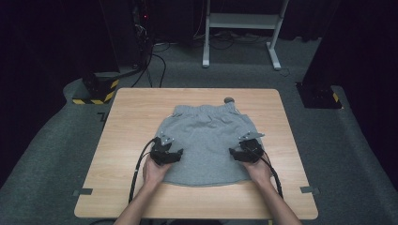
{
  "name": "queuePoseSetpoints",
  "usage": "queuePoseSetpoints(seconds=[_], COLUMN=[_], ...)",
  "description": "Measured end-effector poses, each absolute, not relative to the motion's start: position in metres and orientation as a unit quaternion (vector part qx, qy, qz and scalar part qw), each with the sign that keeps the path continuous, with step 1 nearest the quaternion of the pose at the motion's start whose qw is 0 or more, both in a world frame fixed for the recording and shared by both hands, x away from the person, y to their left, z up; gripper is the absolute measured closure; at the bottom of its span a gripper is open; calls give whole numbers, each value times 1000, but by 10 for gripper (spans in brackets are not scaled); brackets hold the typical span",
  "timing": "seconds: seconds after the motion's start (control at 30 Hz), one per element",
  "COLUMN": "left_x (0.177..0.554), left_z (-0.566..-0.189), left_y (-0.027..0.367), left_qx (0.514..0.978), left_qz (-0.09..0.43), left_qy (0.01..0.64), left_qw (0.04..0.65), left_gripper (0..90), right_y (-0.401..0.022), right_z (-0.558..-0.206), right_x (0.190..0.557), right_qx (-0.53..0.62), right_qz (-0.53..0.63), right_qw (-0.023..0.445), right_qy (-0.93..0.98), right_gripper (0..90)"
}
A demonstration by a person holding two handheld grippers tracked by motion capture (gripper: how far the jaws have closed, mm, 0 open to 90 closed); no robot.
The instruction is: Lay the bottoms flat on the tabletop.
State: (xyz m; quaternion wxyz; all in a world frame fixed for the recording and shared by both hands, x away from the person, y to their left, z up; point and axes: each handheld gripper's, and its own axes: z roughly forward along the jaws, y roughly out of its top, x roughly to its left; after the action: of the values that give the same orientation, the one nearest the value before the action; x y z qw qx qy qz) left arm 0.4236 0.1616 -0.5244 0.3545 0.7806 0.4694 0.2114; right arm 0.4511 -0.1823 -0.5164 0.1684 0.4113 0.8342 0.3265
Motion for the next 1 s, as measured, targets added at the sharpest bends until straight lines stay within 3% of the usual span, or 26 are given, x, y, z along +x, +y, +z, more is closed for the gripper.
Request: queuePoseSetpoints(seconds=[0.7,1.0], left_x=[419,415], left_z=[-515,-506], left_y=[172,174], left_qx=[775,763], left_qz=[196,157], left_qy=[489,494], left_qw=[350,387], left_gripper=[281,278], right_y=[-190,-192], right_z=[-504,-501], right_x=[443,439], right_qx=[418,412], right_qz=[341,342], right_qw=[158,159], right_qy=[827,830], right_gripper=[397,402])
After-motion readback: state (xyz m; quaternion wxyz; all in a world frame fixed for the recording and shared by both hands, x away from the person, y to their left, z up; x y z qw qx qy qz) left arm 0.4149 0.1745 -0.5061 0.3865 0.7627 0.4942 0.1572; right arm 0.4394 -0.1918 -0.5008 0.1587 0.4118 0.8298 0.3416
